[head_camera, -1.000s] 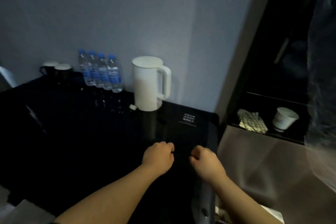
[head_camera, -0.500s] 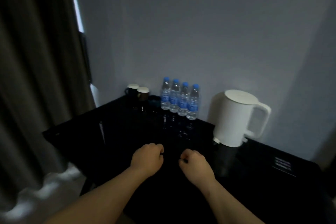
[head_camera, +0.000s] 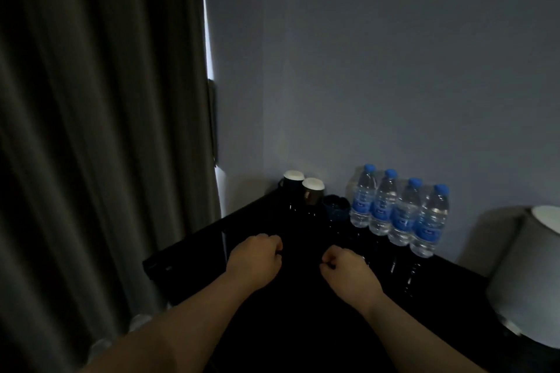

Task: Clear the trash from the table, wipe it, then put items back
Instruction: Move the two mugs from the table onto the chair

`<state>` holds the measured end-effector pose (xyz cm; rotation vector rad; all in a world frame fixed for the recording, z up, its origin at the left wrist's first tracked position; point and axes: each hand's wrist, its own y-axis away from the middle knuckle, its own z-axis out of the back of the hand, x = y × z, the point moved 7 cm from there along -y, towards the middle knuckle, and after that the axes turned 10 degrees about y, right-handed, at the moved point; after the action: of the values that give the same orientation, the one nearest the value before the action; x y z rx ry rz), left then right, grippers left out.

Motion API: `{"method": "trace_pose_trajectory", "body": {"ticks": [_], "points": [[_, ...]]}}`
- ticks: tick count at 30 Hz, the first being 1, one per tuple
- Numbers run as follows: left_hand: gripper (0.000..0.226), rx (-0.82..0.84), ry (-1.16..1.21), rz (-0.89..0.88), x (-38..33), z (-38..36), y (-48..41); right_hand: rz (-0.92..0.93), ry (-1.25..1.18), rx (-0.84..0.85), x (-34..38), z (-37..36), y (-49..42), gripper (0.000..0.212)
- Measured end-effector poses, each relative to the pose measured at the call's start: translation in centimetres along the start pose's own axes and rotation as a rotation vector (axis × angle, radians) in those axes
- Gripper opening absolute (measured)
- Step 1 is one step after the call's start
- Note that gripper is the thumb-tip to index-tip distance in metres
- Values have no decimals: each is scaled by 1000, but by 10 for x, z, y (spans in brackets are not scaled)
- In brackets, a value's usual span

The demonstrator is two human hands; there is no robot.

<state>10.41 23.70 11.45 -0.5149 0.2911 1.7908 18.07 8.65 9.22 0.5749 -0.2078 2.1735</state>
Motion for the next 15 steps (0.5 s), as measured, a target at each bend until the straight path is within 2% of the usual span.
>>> {"method": "trace_pose_trajectory", "body": {"ticks": [6,12,15], "points": [[30,-16,-12,-28,50,26,-91,-94,-6,-60,17,-2,-104,19],[30,32,68,-47,98,32,-153,-187,-59,-47,31,-20,-166,9],[28,65,112,-56,125,27,-183,-238,-59,-53,34,-34,-194,16]]}}
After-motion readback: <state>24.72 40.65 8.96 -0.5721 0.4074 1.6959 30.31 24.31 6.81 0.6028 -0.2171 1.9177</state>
